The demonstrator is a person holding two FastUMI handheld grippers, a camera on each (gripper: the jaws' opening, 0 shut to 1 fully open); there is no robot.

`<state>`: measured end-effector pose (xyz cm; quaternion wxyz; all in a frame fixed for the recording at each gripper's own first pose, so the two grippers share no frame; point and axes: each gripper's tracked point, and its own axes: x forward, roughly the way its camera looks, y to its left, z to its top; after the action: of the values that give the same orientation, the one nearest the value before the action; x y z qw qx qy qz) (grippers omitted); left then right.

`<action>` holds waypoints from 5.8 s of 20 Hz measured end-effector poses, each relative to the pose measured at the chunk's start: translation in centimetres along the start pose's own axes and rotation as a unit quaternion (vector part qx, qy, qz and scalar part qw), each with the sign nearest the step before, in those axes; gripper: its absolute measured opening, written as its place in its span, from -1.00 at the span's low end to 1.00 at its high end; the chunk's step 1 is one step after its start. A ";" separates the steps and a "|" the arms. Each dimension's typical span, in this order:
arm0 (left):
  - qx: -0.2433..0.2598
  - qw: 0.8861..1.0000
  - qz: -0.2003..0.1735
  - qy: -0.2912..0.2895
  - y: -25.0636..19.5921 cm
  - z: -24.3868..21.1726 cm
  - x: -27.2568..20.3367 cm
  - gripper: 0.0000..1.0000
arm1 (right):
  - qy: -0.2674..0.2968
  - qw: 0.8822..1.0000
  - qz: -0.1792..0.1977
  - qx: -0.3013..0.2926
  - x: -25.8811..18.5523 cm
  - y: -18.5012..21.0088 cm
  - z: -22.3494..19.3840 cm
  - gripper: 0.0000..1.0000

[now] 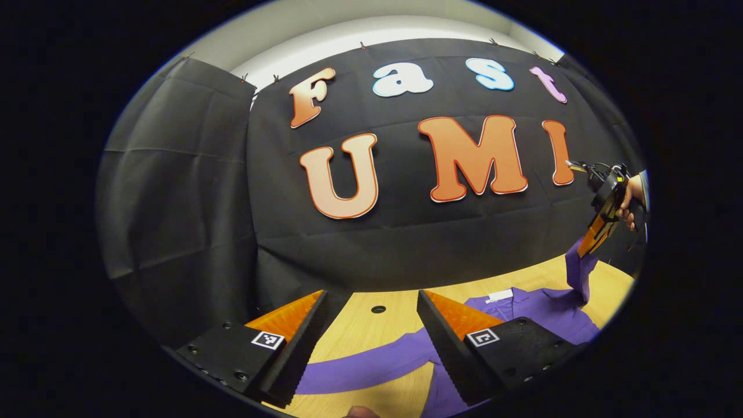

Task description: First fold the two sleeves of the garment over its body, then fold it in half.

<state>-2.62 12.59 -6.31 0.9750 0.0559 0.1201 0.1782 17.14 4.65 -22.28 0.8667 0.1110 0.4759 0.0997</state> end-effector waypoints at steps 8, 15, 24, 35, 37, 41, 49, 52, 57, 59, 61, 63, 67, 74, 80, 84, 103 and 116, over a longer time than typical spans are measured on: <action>0.007 0.997 0.061 0.041 7.1 -4.4 0.9 0.96 | 0.024 0.997 0.026 -0.069 3.2 9.1 -2.0 -0.93; 0.036 0.991 0.098 0.085 12.9 -8.5 2.0 0.96 | 0.043 0.994 0.053 -0.089 5.7 15.6 -5.0 -0.93; 0.012 0.980 0.121 0.158 18.6 -14.9 2.4 0.96 | 0.056 0.990 0.092 -0.093 6.3 20.8 -8.6 -0.82; -0.077 0.936 0.094 0.329 23.7 -26.9 2.2 0.96 | -0.084 0.988 0.080 -0.098 1.0 20.8 -5.1 0.89; -0.119 0.914 0.071 0.380 23.0 -29.4 2.5 0.97 | -0.114 0.986 0.067 -0.100 -0.7 20.1 -4.6 0.92; -0.182 0.866 0.032 0.465 21.4 -31.7 2.6 0.98 | -0.154 0.981 0.049 -0.110 -3.0 18.0 -3.9 0.91; -0.211 0.799 0.035 0.562 20.6 -33.3 1.8 0.96 | -0.223 0.967 0.028 -0.116 -7.0 13.1 -2.5 0.91; -0.208 0.775 0.062 0.594 20.3 -33.9 1.7 0.96 | -0.237 0.965 0.007 -0.112 -8.2 10.4 -2.4 0.90; -0.198 0.760 0.084 0.614 19.9 -35.1 2.7 0.95 | -0.256 0.959 -0.017 -0.122 -10.4 7.0 -2.9 0.90; -0.181 0.748 0.084 0.633 19.8 -35.3 2.6 0.91 | -0.254 0.959 -0.026 -0.119 -10.7 5.7 -3.2 0.90; -0.177 0.743 0.074 0.641 19.0 -35.0 3.2 0.65 | -0.256 0.960 -0.024 -0.109 -11.0 5.0 -3.3 0.91; -0.176 0.744 0.059 0.642 17.7 -34.7 3.8 0.17 | -0.257 0.961 -0.025 -0.099 -11.1 4.2 -3.5 0.89; -0.166 0.751 0.045 0.637 16.7 -34.1 4.1 -0.68 | -0.257 0.962 -0.031 -0.086 -11.6 2.4 -3.9 0.89; -0.128 0.794 -0.004 0.594 13.5 -29.7 6.2 -0.68 | -0.262 0.961 -0.031 -0.081 -12.1 1.3 -4.3 0.89; -0.093 0.822 -0.069 0.558 8.0 -23.8 7.5 -0.69 | -0.266 0.961 -0.019 -0.076 -12.3 0.9 -4.4 0.90; -0.071 0.833 -0.108 0.539 4.1 -19.7 8.8 -0.68 | -0.270 0.960 -0.018 -0.078 -12.6 0.1 -4.7 0.90; 0.010 0.833 -0.237 0.500 -19.0 -11.0 11.8 -0.85 | -0.278 0.960 -0.031 -0.023 -13.9 -7.6 -5.8 0.89; 0.080 0.818 -0.338 0.459 -35.6 -7.1 10.0 -0.86 | -0.269 0.963 -0.035 0.008 -13.8 -11.7 -6.9 0.90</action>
<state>16.57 -16.45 -20.71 0.7977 0.0013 0.5793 -0.1675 4.78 -9.75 -18.16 0.9648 0.1238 0.2297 0.0324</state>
